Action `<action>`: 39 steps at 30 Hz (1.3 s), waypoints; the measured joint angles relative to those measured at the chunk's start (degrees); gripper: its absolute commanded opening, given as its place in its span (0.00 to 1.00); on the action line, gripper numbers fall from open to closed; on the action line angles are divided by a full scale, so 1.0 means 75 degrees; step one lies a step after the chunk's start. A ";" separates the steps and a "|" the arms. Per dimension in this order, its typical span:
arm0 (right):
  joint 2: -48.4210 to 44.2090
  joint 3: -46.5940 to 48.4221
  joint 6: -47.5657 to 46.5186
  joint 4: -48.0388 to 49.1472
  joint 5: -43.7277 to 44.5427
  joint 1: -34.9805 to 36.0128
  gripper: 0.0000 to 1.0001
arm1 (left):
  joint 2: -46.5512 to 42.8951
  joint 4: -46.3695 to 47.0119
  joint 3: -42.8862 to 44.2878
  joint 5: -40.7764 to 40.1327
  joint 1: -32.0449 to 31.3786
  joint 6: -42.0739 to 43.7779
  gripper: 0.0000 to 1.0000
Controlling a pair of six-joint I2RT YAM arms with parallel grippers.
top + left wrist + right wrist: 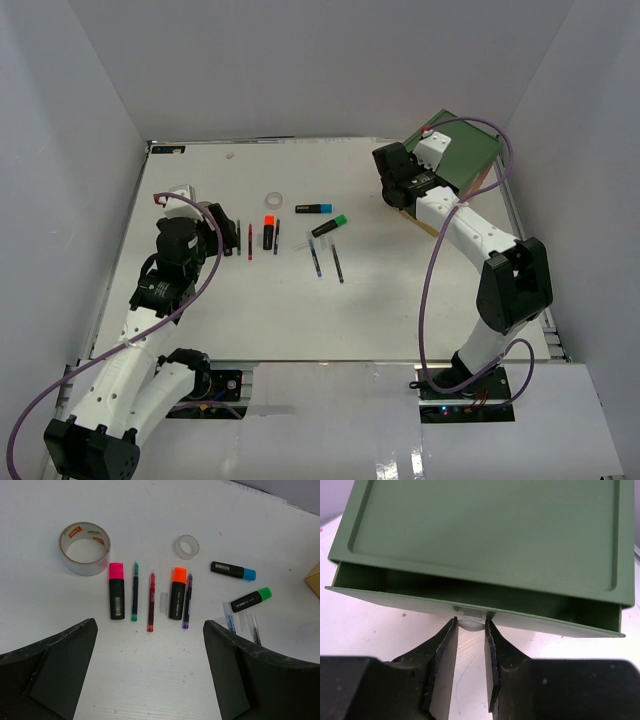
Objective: Sort the stationery into containers
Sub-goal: Open the drawer in the storage box.
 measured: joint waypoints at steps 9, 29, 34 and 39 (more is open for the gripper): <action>-0.0358 -0.0379 0.0294 -0.0079 -0.0015 0.0332 0.16 | 0.0000 0.0000 0.0000 0.0000 0.0000 0.0000 0.98; -0.0685 -0.0662 0.0822 -0.0621 -0.0009 0.1201 0.24 | -0.0003 0.0000 0.0000 0.0064 0.0000 0.0000 0.98; -0.0714 -0.0670 0.0892 -0.0641 -0.0052 0.1361 0.32 | -0.0006 0.0000 0.0000 0.0082 0.0000 0.0000 0.98; -0.0743 -0.0685 0.0947 -0.0761 -0.0213 0.1498 0.45 | -0.0012 0.0003 0.0000 0.0082 0.0000 0.0000 0.98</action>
